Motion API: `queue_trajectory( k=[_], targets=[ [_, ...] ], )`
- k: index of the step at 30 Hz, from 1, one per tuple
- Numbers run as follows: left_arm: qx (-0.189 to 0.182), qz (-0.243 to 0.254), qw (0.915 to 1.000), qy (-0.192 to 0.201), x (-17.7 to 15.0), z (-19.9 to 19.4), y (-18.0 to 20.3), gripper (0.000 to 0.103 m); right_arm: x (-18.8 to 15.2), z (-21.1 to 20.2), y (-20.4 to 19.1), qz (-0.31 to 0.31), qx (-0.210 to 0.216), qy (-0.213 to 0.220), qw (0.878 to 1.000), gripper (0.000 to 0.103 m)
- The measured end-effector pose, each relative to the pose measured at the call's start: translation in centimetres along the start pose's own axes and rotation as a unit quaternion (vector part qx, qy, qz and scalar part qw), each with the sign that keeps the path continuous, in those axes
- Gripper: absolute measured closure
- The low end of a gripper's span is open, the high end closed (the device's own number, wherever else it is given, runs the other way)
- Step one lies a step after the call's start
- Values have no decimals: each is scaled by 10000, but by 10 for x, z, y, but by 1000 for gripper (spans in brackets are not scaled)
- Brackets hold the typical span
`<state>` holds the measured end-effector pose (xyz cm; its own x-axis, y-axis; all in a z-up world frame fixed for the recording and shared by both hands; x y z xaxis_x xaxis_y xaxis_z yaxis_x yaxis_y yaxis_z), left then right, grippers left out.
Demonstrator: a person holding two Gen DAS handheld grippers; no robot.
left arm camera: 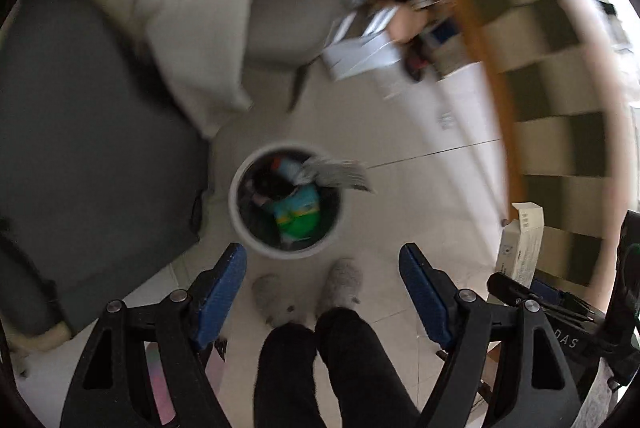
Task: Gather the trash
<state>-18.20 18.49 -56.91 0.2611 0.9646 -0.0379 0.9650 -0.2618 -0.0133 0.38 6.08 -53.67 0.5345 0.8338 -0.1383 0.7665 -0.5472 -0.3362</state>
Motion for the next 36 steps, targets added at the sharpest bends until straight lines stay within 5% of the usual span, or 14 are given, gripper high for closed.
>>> queue_trajectory(
  k=[9,12,15,25,31,36],
  targets=[
    [350,-643,9955,-602,14,215,-48,23,44,258,27,91,492,-724,9961,21],
    [472,-769,9933,-716,8,251,-57,1,44,301,25,-122,600,-848,9945,0],
    [630,-837,9917,-746,1,261,-64,1,40,313,24,-202,753,-791,9938,0],
    [889,-809,9925,-231,-21,174,-62,1,31,247,10,-808,85,-512,9954,0],
    [888,-752,9930,188,-45,64,-55,1,9,139,-20,-1289,-473,-96,9905,0],
    [641,-752,9941,454,-74,-45,-53,1,-20,23,-58,-1521,-230,98,9881,0]
  ],
)
Point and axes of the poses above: each gripper's, at about its wrist camera, not at the fingertips, and z roughly the way its jaws point, y to its right, x to its top, the point moved 3 cm from there along z, roughly the way its jaws point, and after that the axes turned 12 degrees about x, right-handed, at the moved point
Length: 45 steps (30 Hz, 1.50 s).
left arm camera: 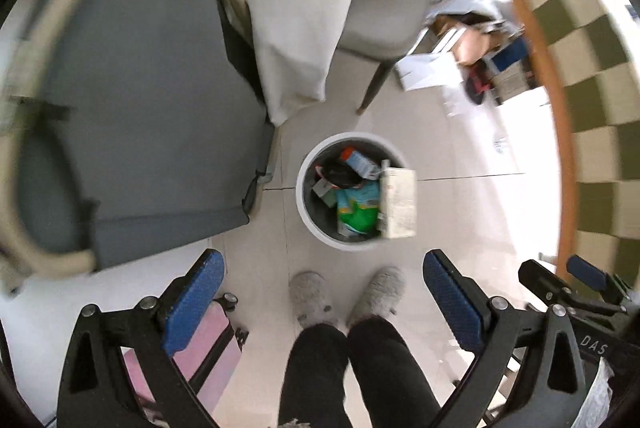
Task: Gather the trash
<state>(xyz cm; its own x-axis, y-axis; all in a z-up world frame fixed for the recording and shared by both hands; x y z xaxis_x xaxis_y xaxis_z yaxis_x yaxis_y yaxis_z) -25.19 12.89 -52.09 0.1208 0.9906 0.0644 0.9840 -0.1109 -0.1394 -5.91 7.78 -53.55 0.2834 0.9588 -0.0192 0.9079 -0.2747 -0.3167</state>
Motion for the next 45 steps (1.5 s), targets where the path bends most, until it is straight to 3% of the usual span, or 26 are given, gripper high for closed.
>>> queue_trajectory(
  k=[8,14,20,29,45],
  targets=[
    [-472,56,9977,479,-34,-164,-27,1,-30,-167,-45,-308,470,198,9982,0],
    [-894,-22,9930,771,-55,-248,-40,1,-54,-263,-66,-523,686,422,9954,0],
    [-1274,-89,9854,1123,-71,-311,-47,1,-76,-330,-87,-780,899,635,9909,0],
    [-1527,-214,9782,1394,-95,-357,-55,1,-105,-392,-114,-1092,1110,810,9845,0],
    [-1539,-363,9750,1558,-116,-377,-64,0,-122,-411,-124,-1195,1192,861,9819,0]
  ],
)
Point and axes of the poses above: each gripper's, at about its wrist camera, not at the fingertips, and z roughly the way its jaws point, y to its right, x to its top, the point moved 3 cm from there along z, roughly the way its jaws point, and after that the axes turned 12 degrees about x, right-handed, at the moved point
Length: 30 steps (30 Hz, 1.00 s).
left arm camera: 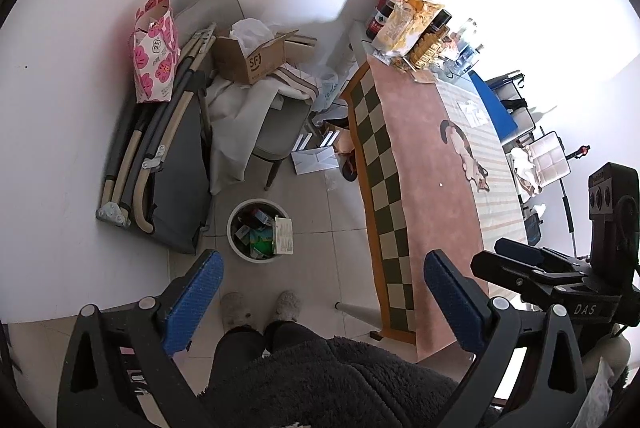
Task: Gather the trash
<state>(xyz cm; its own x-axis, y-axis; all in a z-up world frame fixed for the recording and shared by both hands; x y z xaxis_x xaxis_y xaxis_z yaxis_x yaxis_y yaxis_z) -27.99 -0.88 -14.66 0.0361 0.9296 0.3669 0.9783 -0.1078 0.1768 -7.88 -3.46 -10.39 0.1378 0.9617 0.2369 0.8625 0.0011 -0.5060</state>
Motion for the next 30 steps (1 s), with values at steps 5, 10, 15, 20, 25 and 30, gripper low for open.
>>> queue_trajectory(
  k=[5,10,15,20,25,30],
  targets=[
    [-20,18,10000,27,-1,-3,0,0,-3,-4,-1,-24,21,3,10000,0],
    [-22,29,10000,33,-3,-7,1,0,-4,-6,-3,-35,45,1,10000,0],
    [-19,63,10000,35,-4,-10,2,0,-5,-9,-6,-37,61,-15,10000,0],
    [-11,88,10000,19,-4,-12,1,0,-8,-11,-9,-60,104,-52,9999,0],
    [-20,112,9999,3,-4,-14,0,0,-12,-10,-12,-100,143,-109,9998,0],
    [-54,174,9998,-41,-6,-14,-2,0,-15,-7,-11,-102,166,-157,9997,0]
  ],
)
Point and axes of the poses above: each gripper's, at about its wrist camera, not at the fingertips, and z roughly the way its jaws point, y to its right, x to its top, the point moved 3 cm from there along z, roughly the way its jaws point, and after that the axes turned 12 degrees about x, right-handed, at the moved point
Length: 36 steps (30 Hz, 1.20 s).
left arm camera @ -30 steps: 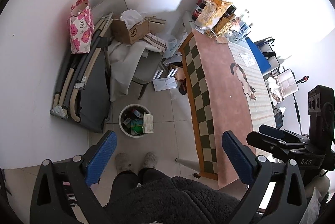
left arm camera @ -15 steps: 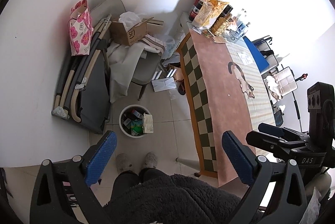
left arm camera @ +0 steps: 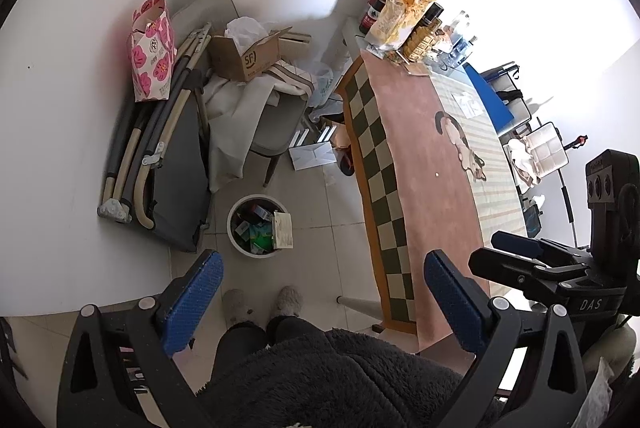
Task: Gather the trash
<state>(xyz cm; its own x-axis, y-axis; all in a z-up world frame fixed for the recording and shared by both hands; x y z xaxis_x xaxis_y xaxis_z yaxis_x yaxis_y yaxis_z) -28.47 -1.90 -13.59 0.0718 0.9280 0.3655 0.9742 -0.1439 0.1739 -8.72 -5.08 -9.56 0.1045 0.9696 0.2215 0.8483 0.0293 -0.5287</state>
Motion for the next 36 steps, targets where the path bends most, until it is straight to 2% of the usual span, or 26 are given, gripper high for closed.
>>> queue_trajectory(
  k=[36],
  targets=[
    [-17,20,10000,-26,-6,1,8,0,-4,1,4,9,50,0,10000,0]
  ],
)
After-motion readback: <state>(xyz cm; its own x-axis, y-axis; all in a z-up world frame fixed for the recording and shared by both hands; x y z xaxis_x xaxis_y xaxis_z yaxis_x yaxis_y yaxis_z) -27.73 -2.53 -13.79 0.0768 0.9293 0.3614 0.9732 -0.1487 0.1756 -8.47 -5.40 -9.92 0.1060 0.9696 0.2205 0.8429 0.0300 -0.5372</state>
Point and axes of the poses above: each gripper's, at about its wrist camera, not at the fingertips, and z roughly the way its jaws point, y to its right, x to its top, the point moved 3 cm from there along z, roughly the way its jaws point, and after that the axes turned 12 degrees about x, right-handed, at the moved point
